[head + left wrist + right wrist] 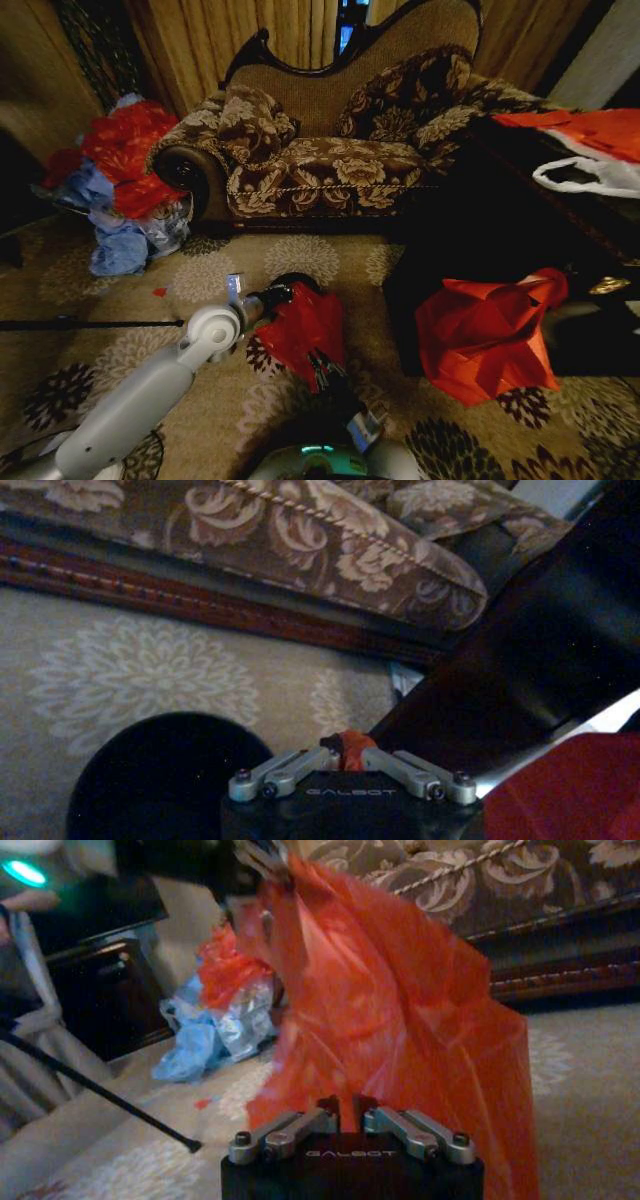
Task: Place a garbage bag over the trash bin.
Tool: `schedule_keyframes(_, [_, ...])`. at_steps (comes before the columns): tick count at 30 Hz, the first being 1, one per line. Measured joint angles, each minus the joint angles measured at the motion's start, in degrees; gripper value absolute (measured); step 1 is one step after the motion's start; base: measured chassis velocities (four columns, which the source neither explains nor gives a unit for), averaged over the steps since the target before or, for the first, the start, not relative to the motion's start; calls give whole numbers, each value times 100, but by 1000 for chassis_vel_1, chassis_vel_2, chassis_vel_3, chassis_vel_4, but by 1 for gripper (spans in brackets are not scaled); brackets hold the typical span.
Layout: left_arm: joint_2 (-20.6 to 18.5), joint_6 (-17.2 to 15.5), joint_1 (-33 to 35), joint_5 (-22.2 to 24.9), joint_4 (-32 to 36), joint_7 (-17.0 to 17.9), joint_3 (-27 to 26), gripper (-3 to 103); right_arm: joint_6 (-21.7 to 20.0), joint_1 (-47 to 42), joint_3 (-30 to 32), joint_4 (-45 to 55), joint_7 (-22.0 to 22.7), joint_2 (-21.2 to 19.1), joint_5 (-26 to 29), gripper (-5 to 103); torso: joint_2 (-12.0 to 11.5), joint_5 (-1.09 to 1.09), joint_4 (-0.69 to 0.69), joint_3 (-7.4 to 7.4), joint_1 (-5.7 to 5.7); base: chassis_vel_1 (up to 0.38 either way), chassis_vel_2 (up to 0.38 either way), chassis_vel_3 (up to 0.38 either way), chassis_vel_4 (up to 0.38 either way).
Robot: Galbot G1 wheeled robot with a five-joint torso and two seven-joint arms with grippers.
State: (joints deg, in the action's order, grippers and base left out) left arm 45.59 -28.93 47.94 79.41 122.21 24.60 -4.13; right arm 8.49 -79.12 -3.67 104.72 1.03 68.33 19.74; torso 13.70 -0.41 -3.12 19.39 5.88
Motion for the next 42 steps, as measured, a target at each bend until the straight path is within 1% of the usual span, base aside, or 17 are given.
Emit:
schedule_keyframes(1, [0,0,0,0,0,0,0,0,0,0,0,0,0,0,0,8,0,0,0,0,0,0,0,0,0])
schedule_keyframes(3, [0,3,-30,28,117,4,4,0,-4,304,-27,-239,8,-14,8,1,0,0,0,0,0,0,0,0,0])
schedule_keyframes(5, [-1,3,-46,48,168,4,4,0,-4,452,-38,-344,9,-36,13,1,0,1,1,0,0,0,0,0,0])
schedule_keyframes(9, [-37,3,-91,93,359,-1,-24,0,3,899,-12,-575,4,-136,6,0,0,2,0,0,0,0,0,0,0])
schedule_keyframes(14, [-188,4,-117,95,573,-42,-120,0,-118,1268,60,-430,80,-289,100,0,0,0,0,0,0,0,0,0,0])
schedule_keyframes(17, [-256,10,-126,95,635,-60,-154,0,-157,1454,62,-407,127,-312,142,0,0,0,-1,0,0,0,0,0,0])
schedule_keyframes(19, [-328,19,-138,88,683,-127,-184,0,-214,1776,0,-387,219,-317,266,0,0,0,0,0,0,0,0,0,0])
schedule_keyframes(22, [-344,20,-144,83,691,-150,-187,0,-241,1894,-64,-386,262,-312,340,0,0,0,0,0,0,0,0,0,0])
schedule_keyframes(25, [-322,34,-148,12,596,-247,-187,0,-373,2518,-450,-461,444,-244,615,0,0,0,0,0,0,0,0,0,0])
schedule_keyframes(27, [-305,40,-147,-2,572,-254,-187,0,-389,2657,-537,-525,466,-223,650,0,0,-1,0,0,0,0,0,0,0])
schedule_keyframes(30, [-275,86,-138,-24,538,-263,-260,0,-404,3234,-818,-860,488,-93,691,0,0,0,0,0,1,0,0,0,0])
schedule_keyframes(31, [-275,86,-138,-24,538,-263,-260,0,-404,3234,-818,-860,488,-93,691,0,0,0,0,0,1,0,0,0,0])
schedule_keyframes(33, [-331,114,-164,-24,543,-295,-332,0,-445,3541,-998,-949,519,-58,772,0,0,0,0,0,0,0,0,0,0])
schedule_keyframes(35, [-354,123,-187,-24,545,-307,-354,0,-466,3622,-1052,-956,536,-54,810,0,0,-1,1,0,0,0,0,0,0])
schedule_keyframes(39, [-544,149,-483,56,594,-368,-459,0,-644,4307,-1545,-1123,608,-51,1137,0,0,0,0,0,0,0,0,0,0])
schedule_keyframes(40, [-544,149,-483,56,594,-368,-459,0,-644,4307,-1545,-1123,608,-51,1137,0,0,0,0,0,0,0,0,0,0])
schedule_keyframes(42, [-560,161,-554,96,575,-373,-460,0,-683,4510,-1737,-1337,587,18,1237,0,0,0,-1,0,0,0,0,0,0])
